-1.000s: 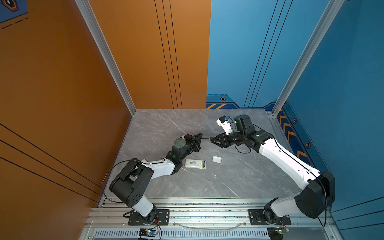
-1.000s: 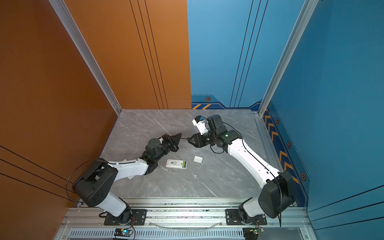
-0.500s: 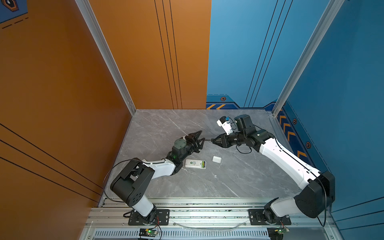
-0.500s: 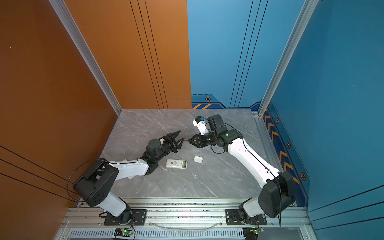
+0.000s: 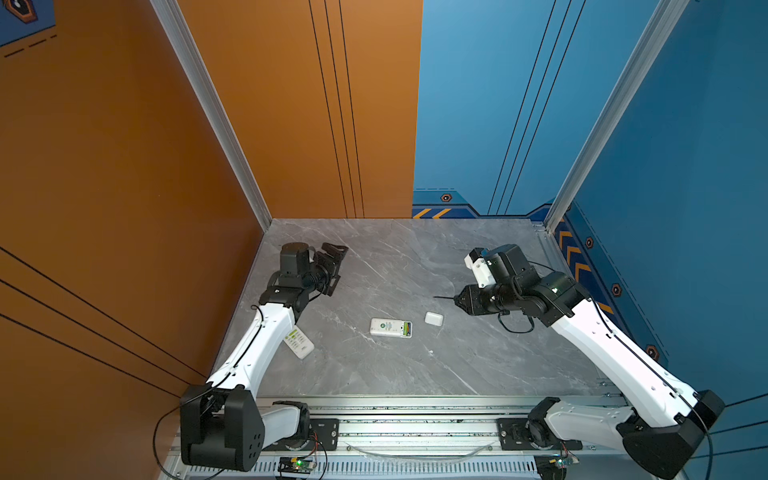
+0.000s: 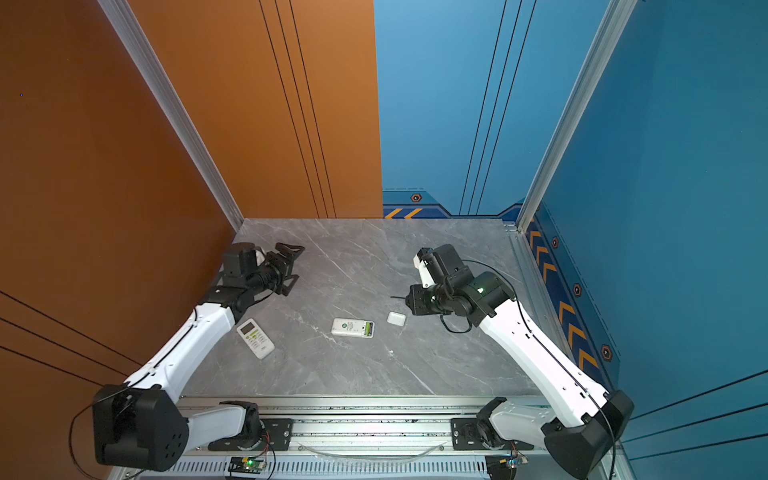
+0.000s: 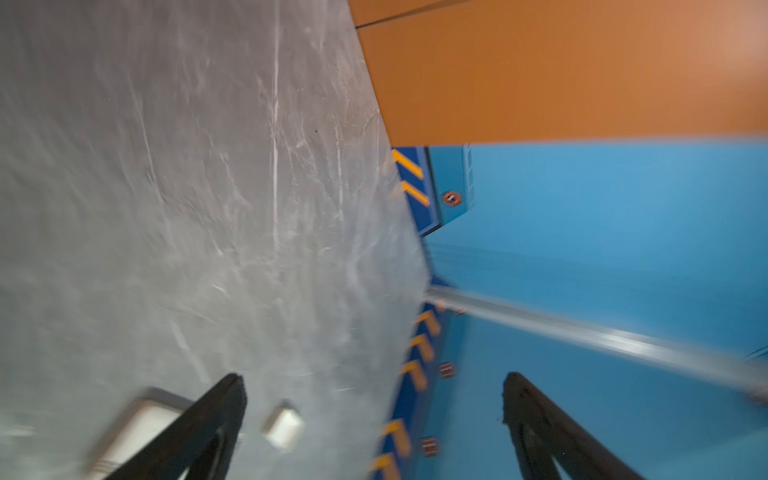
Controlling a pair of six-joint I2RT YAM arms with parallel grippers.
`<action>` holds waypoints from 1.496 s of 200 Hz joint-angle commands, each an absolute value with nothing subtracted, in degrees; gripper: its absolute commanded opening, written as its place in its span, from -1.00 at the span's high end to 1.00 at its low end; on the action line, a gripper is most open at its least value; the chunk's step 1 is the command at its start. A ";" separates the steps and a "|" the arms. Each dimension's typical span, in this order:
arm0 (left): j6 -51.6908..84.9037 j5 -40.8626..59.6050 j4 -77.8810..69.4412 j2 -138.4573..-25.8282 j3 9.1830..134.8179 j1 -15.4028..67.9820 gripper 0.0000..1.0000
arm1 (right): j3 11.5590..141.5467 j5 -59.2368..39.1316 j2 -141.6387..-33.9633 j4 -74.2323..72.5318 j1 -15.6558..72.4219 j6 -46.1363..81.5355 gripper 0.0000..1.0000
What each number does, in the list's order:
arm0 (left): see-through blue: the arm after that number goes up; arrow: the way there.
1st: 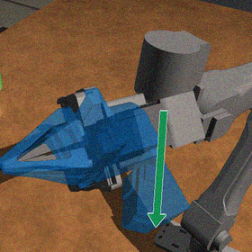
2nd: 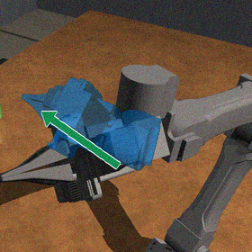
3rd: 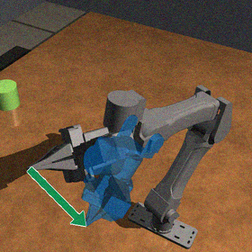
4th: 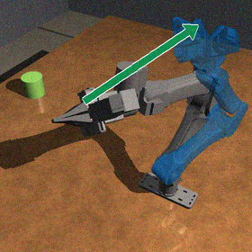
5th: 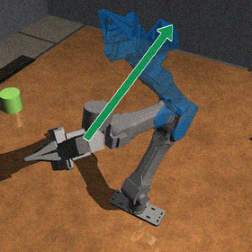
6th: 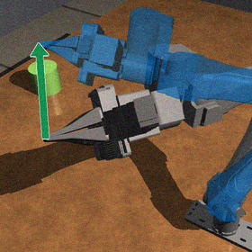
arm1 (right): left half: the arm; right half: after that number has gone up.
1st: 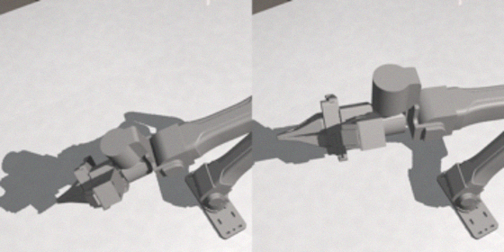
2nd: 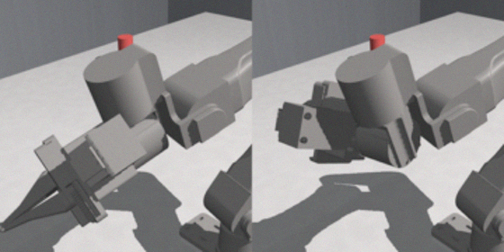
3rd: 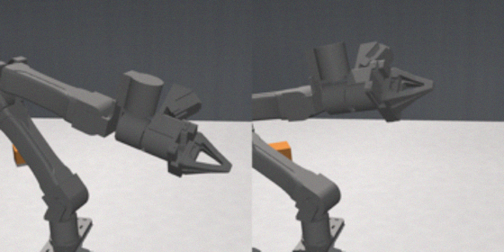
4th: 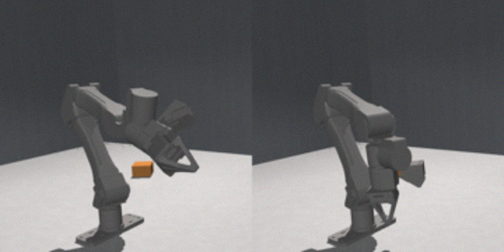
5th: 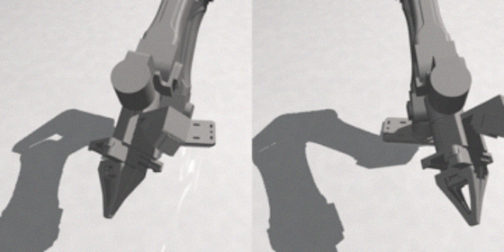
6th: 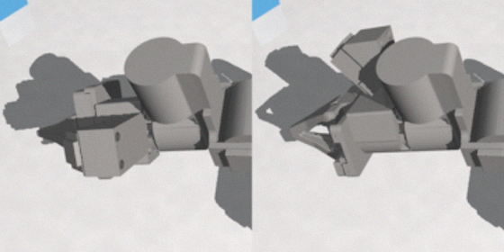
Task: Unload the batteries from the remote control
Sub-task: 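Grasp the remote's end with the left gripper while the right gripper brings the screwdriver near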
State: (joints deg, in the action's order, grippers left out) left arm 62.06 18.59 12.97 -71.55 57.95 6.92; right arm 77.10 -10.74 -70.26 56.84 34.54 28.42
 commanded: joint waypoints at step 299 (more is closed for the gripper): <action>-44.51 6.70 18.02 -92.78 48.63 31.60 0.08 | 70.77 -1.27 -73.91 55.95 54.83 55.55 1.00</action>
